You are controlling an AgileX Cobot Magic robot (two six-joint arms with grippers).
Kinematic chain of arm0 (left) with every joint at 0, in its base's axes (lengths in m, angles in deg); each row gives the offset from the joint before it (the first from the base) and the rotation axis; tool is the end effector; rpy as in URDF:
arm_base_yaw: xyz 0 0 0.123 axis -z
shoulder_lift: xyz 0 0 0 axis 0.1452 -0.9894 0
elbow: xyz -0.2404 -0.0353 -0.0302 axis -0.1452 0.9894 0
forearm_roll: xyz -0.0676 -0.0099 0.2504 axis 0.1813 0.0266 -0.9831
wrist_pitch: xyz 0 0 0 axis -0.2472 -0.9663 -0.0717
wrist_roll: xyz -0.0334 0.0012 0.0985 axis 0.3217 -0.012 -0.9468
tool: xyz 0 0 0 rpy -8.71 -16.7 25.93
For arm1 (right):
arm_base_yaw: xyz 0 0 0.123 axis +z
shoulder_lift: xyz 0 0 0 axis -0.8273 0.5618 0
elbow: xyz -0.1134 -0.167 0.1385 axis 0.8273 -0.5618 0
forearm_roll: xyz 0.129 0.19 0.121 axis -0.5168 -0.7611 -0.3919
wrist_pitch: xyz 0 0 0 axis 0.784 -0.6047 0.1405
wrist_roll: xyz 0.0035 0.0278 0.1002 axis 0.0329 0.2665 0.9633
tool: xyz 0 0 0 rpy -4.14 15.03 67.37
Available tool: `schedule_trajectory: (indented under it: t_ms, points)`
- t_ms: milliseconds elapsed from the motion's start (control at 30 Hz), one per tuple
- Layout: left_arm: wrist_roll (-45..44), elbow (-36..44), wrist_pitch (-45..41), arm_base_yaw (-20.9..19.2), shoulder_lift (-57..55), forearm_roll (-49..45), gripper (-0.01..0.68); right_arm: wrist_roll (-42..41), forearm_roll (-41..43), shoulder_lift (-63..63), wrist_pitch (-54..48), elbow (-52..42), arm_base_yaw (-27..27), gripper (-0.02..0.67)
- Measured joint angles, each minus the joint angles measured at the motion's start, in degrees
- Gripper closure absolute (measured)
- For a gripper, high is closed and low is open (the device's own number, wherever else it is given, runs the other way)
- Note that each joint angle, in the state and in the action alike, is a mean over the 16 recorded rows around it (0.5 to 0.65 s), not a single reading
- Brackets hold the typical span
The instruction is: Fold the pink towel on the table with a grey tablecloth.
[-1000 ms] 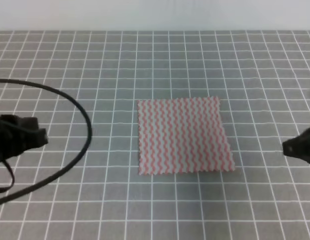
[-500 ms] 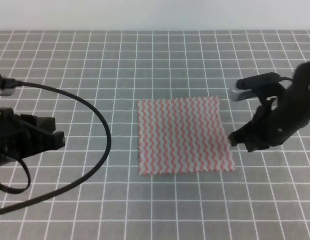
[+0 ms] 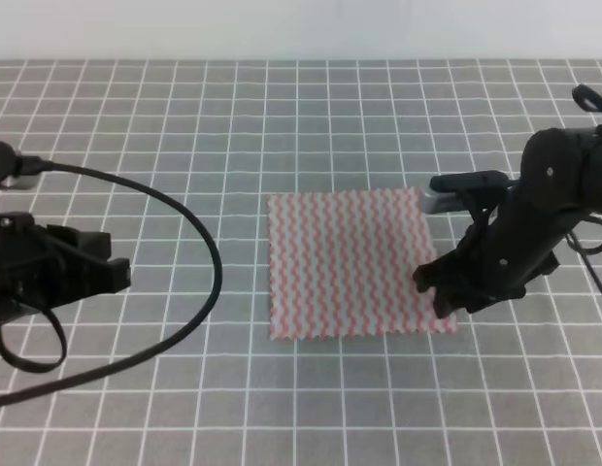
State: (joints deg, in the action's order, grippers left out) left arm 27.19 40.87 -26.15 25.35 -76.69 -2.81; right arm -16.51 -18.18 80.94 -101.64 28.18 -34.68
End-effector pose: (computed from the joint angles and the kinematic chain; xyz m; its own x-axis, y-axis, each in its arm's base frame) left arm 0.2402 -0.0848 0.2400 -0.5692 0.0492 -0.8207 0.3078 0.9384 -0.1573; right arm 0.3334 0.1425 0.1337 -0.9474 -0.2500 -0.2000 -0.2805 0.9493 0.1419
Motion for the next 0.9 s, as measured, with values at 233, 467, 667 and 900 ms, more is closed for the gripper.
schedule_trajectory:
  t_ms: [233, 467, 667, 900]
  points:
    - [0.01, -0.03, 0.23, -0.01, -1.95, 0.0, 0.673, 0.0, -2.66, 2.14, 1.98, 0.04, 0.01, 0.337]
    - [-0.03, -0.03, 0.43, -0.01, -2.9, 0.0, 0.673, 0.0, -3.3, 3.43, 2.64, 0.09, -0.06, 0.367]
    - [-0.11, -0.01, 0.52, -0.01, -3.05, -0.01, 0.673, 0.0, -3.71, 3.85, 2.54, 0.31, -0.15, 0.462]
    - [-3.31, -0.03, 0.01, -0.01, -3.26, -0.05, 0.67, -0.26, -4.01, 3.94, 0.55, 2.65, -0.17, 0.59]
